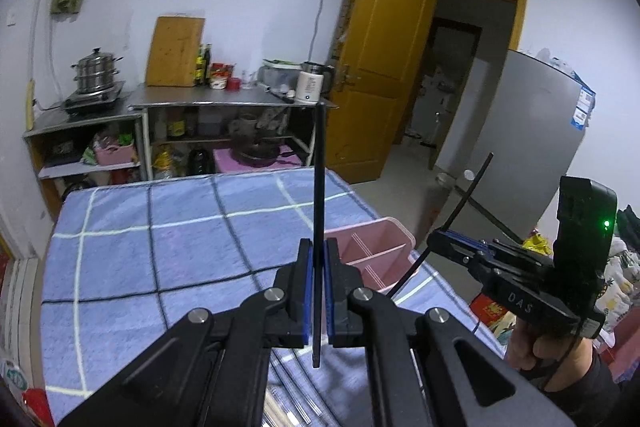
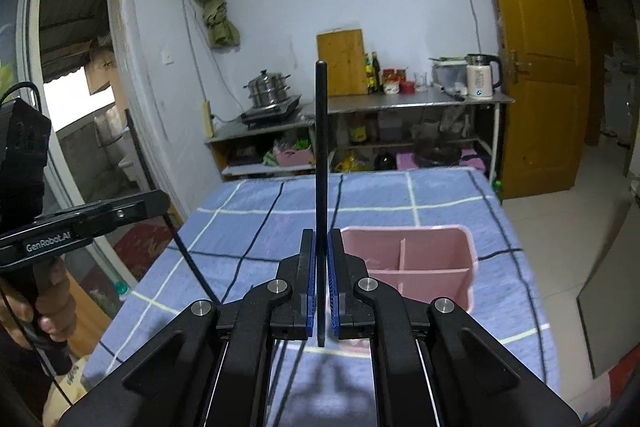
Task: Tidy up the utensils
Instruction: 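Carry the held chopsticks with both tools over the pink utensil holder, then open both tools to drop the chopsticks into the pink holder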
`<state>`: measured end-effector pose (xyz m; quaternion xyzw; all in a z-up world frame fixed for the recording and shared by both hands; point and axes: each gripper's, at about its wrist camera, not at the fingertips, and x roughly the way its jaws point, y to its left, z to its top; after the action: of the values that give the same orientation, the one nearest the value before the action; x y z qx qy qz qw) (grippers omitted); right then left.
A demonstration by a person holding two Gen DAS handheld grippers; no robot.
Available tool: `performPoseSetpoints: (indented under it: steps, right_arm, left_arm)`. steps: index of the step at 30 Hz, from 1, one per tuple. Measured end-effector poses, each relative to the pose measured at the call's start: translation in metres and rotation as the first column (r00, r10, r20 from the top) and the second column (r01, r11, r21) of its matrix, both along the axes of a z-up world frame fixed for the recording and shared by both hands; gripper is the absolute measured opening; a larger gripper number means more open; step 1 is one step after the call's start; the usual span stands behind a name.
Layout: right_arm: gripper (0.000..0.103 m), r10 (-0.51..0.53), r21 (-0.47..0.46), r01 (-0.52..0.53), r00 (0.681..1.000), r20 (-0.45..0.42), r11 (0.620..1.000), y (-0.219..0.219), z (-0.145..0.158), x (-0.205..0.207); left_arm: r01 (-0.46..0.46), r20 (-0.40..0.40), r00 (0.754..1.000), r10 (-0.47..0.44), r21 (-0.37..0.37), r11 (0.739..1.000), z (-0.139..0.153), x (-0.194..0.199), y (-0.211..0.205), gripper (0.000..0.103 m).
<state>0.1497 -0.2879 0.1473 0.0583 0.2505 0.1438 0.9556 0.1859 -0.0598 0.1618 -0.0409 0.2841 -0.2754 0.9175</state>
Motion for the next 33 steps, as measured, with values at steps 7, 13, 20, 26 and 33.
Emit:
performPoseSetpoints:
  steps: [7, 13, 20, 26, 33]
  right_arm:
    - [0.006, -0.039, 0.024, 0.038, 0.999, 0.035, 0.999, -0.020, 0.015, 0.006]
    - [0.006, -0.062, 0.038, 0.060, 0.998, 0.033, 0.997, -0.029, 0.014, 0.019]
    - [0.006, -0.076, 0.037, 0.076, 0.997, -0.019, 0.996, -0.029, -0.011, 0.034]
    - [0.006, -0.077, 0.041, 0.081, 0.993, -0.092, 0.996, -0.031, -0.040, 0.047]
    - [0.006, -0.080, 0.038, 0.087, 0.983, -0.163, 0.995, -0.034, -0.065, 0.057]
  left_arm:
    - [0.034, 0.022, 0.999, -0.034, -0.022, 0.999, 0.015, 0.021, -0.031, 0.005]
    - [0.030, 0.012, 0.999, -0.030, -0.039, 0.999, 0.010, 0.040, -0.043, 0.005]
    - [0.016, -0.031, 0.999, -0.018, -0.058, 0.998, -0.017, 0.060, -0.052, 0.005]
    - [0.010, -0.079, 0.997, -0.013, -0.040, 0.999, -0.041, 0.069, -0.060, 0.005]
    - [0.019, -0.115, 0.993, -0.020, -0.011, 1.000, -0.063, 0.073, -0.065, 0.006]
